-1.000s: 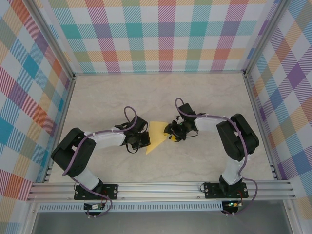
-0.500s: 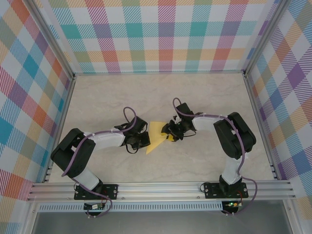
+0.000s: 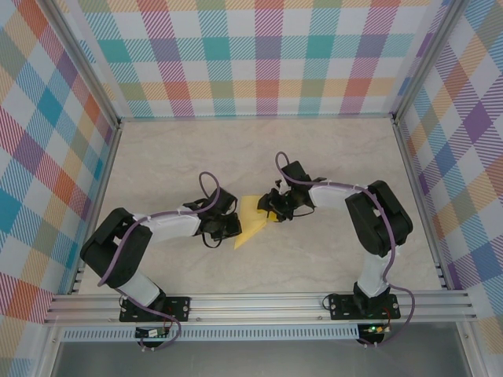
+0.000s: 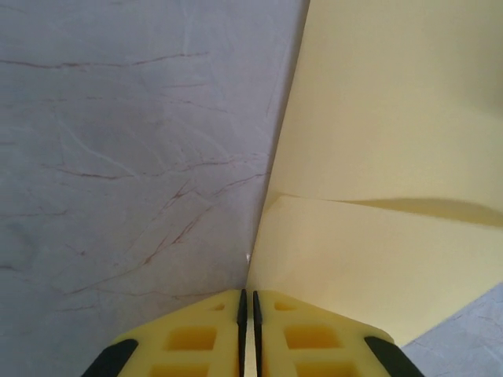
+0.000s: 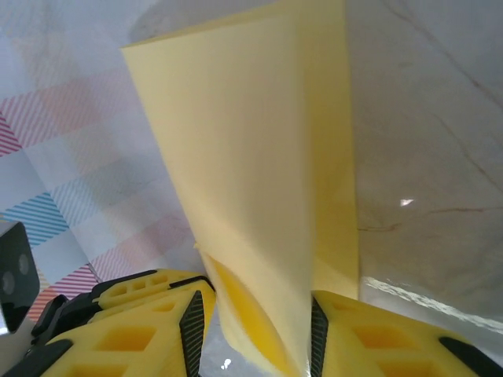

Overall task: Fold a paper plane with a square sheet of paper (pick it up from the middle)
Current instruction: Fourth fold the wing at the center of the table.

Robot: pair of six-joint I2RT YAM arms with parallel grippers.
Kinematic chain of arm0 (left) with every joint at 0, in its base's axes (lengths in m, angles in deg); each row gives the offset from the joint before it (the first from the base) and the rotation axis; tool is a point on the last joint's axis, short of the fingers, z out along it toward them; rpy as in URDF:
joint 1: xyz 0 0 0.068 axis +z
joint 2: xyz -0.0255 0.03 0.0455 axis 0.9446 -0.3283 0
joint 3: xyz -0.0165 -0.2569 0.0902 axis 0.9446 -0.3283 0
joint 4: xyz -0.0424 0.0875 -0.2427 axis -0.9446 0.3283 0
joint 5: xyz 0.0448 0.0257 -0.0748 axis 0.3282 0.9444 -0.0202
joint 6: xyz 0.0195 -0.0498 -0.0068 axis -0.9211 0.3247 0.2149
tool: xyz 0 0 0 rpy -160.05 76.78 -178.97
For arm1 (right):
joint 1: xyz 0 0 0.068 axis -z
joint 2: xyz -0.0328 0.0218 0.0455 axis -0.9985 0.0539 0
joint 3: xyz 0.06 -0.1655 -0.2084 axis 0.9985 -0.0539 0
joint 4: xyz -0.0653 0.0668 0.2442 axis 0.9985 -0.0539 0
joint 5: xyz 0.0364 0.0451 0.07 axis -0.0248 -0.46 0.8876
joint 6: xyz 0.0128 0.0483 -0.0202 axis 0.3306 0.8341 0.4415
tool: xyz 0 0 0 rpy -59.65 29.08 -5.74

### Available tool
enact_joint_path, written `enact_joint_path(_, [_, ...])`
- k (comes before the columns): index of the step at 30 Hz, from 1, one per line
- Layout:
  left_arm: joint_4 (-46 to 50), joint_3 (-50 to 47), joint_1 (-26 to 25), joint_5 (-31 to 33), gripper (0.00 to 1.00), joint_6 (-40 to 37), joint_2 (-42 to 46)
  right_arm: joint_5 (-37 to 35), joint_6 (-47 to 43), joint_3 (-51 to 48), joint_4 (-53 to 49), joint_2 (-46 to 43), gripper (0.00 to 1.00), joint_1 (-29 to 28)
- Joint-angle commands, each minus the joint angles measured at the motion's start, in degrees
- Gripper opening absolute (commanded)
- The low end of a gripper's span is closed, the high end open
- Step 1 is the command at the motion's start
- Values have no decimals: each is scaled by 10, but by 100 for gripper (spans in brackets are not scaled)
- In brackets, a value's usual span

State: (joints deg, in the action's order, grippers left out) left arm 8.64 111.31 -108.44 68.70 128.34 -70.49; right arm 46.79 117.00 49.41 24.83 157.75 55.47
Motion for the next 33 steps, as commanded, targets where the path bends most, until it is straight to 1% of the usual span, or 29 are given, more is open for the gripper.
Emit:
enact_joint_path(1, [61, 14, 6, 27, 18, -31, 28, 35, -44, 25, 6, 9, 40, 6])
enact_joint_path(4, [75, 26, 7, 35, 27, -37, 51, 51, -59, 38, 4, 26, 40, 11])
enact_joint_path(5, [79, 27, 6, 39, 29, -37, 62, 60, -62, 43, 5, 31, 39, 13])
enact_joint_path(7, [75, 19, 5, 41, 34, -26, 88, 70, -68, 50, 5, 39, 39, 17])
enact_joint_path(9, [59, 1, -7, 48, 39, -10, 124, 73, -77, 58, -2, 46, 39, 21])
enact_joint_path(11, [65, -7, -31, 85, 45, 1, 154, 82, -82, 65, -3, 51, 38, 24])
enact_joint_path(13, [86, -3, -68, 137, 48, 5, 173, 95, -83, 70, -2, 55, 37, 26])
enact_joint_path(15, [113, 7, -115, 208, 50, 11, 176, 99, -89, 78, -12, 58, 37, 26])
enact_joint_path(17, [129, 20, -154, 265, 51, 17, 163, 108, -90, 79, -11, 58, 36, 29])
enact_joint_path(19, [141, 39, -189, 306, 53, 22, 134, 118, -88, 81, -11, 59, 35, 30])
enact_joint_path(21, [167, 67, -224, 358, 55, 29, 90, 127, -88, 85, -12, 60, 33, 32])
enact_joint_path(23, [192, 92, -242, 386, 56, 35, 48, 130, -90, 89, -18, 62, 33, 33])
enact_joint_path(28, [205, 131, -267, 416, 57, 39, -26, 142, -89, 95, -26, 66, 33, 32])
enact_joint_path(31, [209, 136, -271, 429, 56, 47, -48, 144, -85, 95, -28, 65, 32, 32])
enact_joint_path(33, [194, 127, -271, 423, 54, 49, -53, 143, -81, 94, -28, 65, 32, 33])
